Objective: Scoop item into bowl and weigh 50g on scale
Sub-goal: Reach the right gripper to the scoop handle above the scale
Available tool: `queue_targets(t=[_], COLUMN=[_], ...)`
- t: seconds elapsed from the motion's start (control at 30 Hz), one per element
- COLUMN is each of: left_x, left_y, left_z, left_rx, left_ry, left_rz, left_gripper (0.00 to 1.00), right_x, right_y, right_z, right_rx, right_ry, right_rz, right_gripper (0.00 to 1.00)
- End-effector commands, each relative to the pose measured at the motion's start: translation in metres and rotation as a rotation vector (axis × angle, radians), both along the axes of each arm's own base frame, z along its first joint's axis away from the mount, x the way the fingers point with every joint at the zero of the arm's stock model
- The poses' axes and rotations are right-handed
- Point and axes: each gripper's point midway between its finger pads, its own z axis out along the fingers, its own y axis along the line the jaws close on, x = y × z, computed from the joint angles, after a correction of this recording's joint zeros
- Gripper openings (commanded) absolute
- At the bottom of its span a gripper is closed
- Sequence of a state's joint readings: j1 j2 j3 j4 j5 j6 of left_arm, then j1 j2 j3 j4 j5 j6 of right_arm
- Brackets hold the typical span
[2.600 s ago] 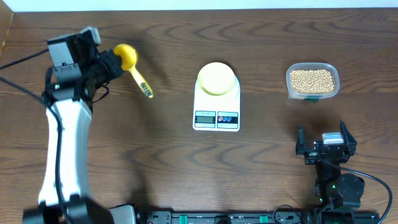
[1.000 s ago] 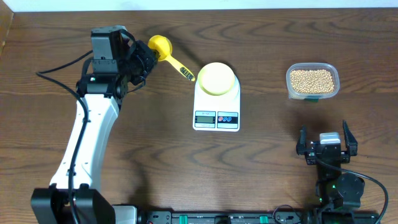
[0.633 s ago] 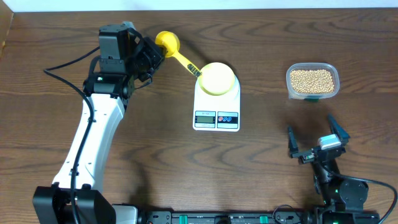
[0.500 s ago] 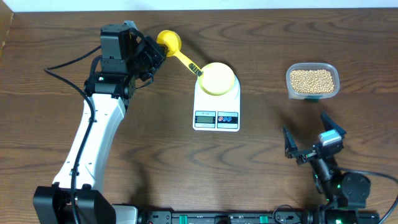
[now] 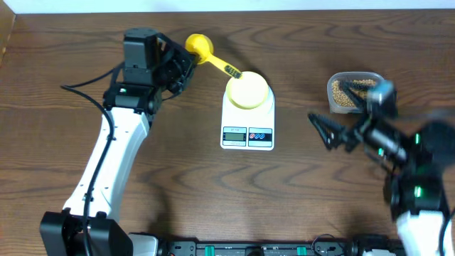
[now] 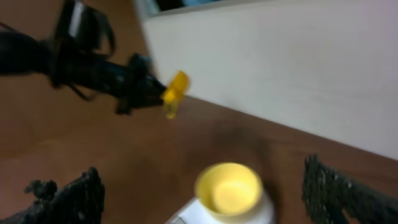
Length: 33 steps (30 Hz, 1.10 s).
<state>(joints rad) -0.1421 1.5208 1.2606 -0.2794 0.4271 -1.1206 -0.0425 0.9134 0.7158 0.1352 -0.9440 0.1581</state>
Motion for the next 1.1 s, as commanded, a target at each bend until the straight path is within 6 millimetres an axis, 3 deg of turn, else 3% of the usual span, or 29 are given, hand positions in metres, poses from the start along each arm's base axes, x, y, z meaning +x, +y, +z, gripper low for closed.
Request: queue_targets(t=[0.0, 0.23, 0.33, 0.5, 0.6, 0.7, 0.87, 1.07], left_x=[-0.002, -0.011, -0.012, -0.021, -0.023, -0.026, -0.031, -0.036], left_y=[-0.013, -0.043, -0.045, -0.047, -0.048, -0.048, -0.046, -0.044], left_z=[0.003, 0.001, -0.002, -0.013, -0.015, -0.018, -0.025, -0.030], left_rx=[-0.060, -0.040, -0.020, 0.008, 0.012, 0.019, 0.032, 0.044], left_ry=[0.036, 0.043, 0.045, 0.097, 0.109, 0.122, 0.155, 0.185], left_rz=[0.050, 0.033, 0.065, 0.078, 0.076, 0.074, 0.075, 0.074], left_gripper=[0.08, 0.08, 0.08, 0.08, 0.08, 0.08, 0.07, 0.08], right_x=[0.003, 0.029, 0.044, 0.071, 0.082, 0.090, 0.084, 0.086], right_y=[0.028, 0.067, 0.077, 0.094, 0.109, 0.124, 0.154, 0.159], right_z=[0.008, -0.001, -0.015, -0.034, -0.047, -0.058, -0.062, -0.064], right_rx=[0.059, 0.080, 0.085, 0.211, 0.224, 0.239, 0.223, 0.229], right_ry=[0.115, 0.199, 0.219, 0.491, 0.545, 0.599, 0.597, 0.602], right_rz=[0.248, 0.531, 0.526, 0.428, 0.358, 0.291, 0.267, 0.229], right_gripper=[0.99, 0.99, 0.99, 0.99, 0.75, 0.72, 0.63, 0.53])
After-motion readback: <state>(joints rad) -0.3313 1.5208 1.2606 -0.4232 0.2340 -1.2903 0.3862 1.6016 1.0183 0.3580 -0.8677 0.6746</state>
